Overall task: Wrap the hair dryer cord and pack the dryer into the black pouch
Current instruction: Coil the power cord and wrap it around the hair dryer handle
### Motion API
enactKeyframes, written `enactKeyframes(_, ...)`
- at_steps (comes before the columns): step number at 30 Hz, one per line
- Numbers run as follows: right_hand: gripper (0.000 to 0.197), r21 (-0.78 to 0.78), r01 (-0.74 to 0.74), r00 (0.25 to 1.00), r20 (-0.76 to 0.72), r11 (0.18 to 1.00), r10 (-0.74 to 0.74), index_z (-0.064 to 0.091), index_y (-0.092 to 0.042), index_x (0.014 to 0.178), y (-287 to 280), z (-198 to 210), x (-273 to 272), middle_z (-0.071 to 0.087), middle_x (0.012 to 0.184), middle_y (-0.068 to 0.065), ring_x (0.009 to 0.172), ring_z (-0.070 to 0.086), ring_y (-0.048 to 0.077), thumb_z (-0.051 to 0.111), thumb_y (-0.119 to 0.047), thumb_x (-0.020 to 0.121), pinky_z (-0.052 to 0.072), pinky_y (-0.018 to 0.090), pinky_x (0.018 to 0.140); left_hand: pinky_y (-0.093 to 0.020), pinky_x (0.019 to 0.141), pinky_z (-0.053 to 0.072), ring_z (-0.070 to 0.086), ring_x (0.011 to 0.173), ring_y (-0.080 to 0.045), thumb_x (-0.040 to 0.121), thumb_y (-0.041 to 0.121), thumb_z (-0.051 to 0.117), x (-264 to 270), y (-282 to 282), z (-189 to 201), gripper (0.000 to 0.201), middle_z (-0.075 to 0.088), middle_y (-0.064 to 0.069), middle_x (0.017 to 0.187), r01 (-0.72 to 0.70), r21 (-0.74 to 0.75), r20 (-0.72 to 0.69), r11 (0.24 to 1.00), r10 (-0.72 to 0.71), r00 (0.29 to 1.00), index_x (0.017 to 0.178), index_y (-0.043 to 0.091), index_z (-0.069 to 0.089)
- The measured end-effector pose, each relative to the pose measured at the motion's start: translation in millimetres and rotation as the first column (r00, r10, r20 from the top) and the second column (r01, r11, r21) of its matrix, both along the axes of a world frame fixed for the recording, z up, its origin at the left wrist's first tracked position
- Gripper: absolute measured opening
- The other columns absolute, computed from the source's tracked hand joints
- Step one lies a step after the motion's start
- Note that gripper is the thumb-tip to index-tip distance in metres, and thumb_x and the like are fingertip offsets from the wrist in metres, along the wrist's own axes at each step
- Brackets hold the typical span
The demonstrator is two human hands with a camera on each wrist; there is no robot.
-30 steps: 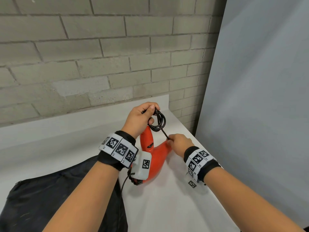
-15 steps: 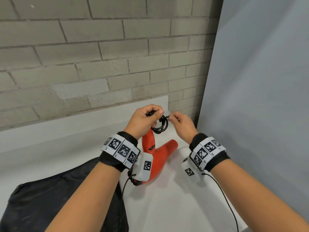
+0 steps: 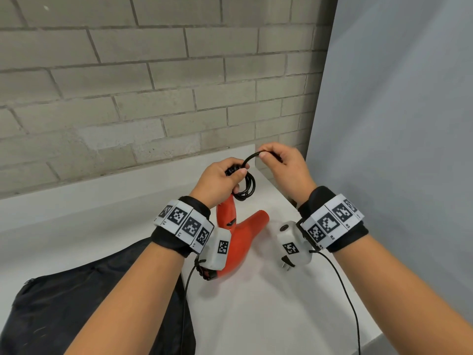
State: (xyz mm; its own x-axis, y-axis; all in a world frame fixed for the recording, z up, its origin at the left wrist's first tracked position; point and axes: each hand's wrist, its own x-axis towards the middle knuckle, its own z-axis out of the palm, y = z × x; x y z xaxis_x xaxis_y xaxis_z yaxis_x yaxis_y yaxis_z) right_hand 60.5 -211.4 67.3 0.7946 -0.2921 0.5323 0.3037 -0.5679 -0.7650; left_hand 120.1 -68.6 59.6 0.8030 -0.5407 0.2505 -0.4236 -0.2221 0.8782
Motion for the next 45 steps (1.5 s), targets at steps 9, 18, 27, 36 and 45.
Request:
enactKeyframes(9,0.052,-0.409,-0.1,0.411,-0.847,0.907,-0.337,0.044,-0.005,0.131,-42.6,-102.2,-27.7,0.047,0.138,0.014,0.124,0.046,0.027,0.049,-0.037,0.091,0.038,0.031,0.099,-0.009,0.044,0.037,0.047,0.041,0.001,0.09,0.017,0.052,9.4,1.7,-10.4,0.014,0.052,0.0,0.064,-0.147,-0.11,-0.036,0.983,0.144,0.989,0.1,0.016,0.061)
enactKeyframes(18,0.025,-0.26,-0.114,0.419,-0.888,0.959,-0.191,0.059,-0.009,0.102,-35.1,-134.2,-18.1,0.063,0.103,0.012,0.082,0.058,0.021,0.058,-0.028,0.086,0.047,0.025,0.073,-0.006,0.043,0.037,0.047,0.039,0.004,0.09,0.014,0.051,-5.5,-7.8,-11.7,0.018,0.051,0.004,0.064,-0.124,-0.156,0.0,0.98,0.126,0.992,0.104,0.01,0.061)
enactKeyframes(27,0.018,0.246,0.071,0.905,-0.424,0.967,0.041,0.052,-0.015,0.073,-34.4,-86.3,-12.2,0.056,0.07,0.004,0.051,0.058,0.011,0.054,-0.008,0.089,0.053,0.022,0.058,-0.001,0.065,0.04,0.053,0.076,-0.001,0.09,0.02,0.051,-3.4,-9.4,-11.9,0.02,0.059,0.005,0.086,-0.158,-0.158,0.05,0.975,0.168,0.985,0.105,0.012,0.063)
enactKeyframes(36,0.024,0.54,-0.159,0.987,0.1,0.826,0.125,0.057,-0.01,0.072,14.1,-32.9,-20.1,0.059,0.072,0.007,0.06,0.065,0.01,0.06,0.013,0.077,0.058,0.023,0.06,0.005,0.064,0.037,0.055,0.084,-0.003,0.092,0.02,0.049,1.7,-5.2,-11.3,0.022,0.061,0.003,0.093,-0.152,-0.173,0.026,0.973,0.159,0.987,0.105,0.011,0.063)
enactKeyframes(45,0.017,0.194,0.126,0.964,0.209,0.973,-0.167,0.057,0.001,0.065,36.5,-46.9,-8.8,0.045,0.067,-0.01,0.065,0.049,-0.007,0.072,-0.004,0.073,0.04,0.007,0.06,-0.023,0.087,0.041,0.056,0.098,-0.015,0.09,0.018,0.052,2.6,-5.6,-8.9,0.02,0.063,-0.01,0.11,-0.118,-0.175,-0.018,0.977,0.117,0.993,0.102,0.009,0.065)
